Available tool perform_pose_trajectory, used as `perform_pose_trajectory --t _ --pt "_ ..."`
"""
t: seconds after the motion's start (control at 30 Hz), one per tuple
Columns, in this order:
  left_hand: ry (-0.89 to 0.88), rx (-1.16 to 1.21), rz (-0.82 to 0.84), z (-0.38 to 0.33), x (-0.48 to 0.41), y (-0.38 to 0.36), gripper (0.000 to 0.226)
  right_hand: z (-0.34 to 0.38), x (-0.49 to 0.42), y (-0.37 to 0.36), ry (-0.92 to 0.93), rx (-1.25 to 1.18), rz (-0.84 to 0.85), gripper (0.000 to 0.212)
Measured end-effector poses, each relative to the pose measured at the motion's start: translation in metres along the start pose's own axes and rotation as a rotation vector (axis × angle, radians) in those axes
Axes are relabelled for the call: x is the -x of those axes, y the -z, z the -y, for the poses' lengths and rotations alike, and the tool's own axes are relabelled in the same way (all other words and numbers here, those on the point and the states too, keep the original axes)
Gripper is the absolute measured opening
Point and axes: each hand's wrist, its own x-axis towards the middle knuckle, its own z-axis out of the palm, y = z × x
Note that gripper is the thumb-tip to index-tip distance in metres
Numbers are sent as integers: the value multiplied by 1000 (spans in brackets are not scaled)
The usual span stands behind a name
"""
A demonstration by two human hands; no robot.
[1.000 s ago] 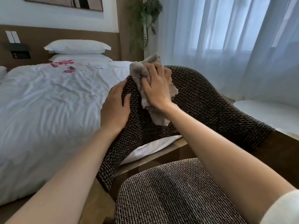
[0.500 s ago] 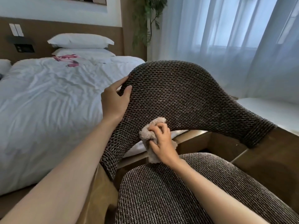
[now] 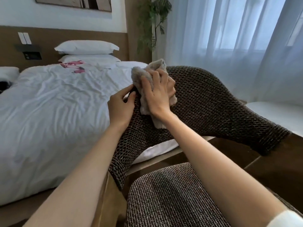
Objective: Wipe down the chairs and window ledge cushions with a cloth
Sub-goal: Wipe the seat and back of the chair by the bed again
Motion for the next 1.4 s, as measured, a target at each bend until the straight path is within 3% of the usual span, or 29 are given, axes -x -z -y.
perform_pose_trajectory --t 0.1,0.23,0.3,0.4,0.5,0.73,0.87,1.03,1.17,1.4 --pt "-1 -1 -1 2 -2 -1 29 -8 25 -7 -19 23 -93 36" --pt "16 52 -8 1 -2 -1 27 -23 78 -8 -50 -23 -36 40" --pt "26 65 -11 1 -1 -1 27 -37 120 -4 -87 -7 50 38" --pt "38 77 -4 -1 1 -1 27 -61 173 5 -178 1 261 10" --pt "41 79 11 -3 2 0 28 -63 182 19 -214 -23 379 6" --pt "25 88 38 -1 0 2 29 8 74 38 -77 -177 -78 15" --pt "7 84 59 1 -1 2 26 27 19 14 -88 -91 -62 24" --pt "29 102 63 3 -2 3 28 18 57 -9 -112 -82 -95 21" --pt "50 146 93 2 -2 4 30 -3 124 -11 -144 -141 12 23" --pt "97 103 158 -4 3 8 33 -28 170 12 -248 -75 411 30"
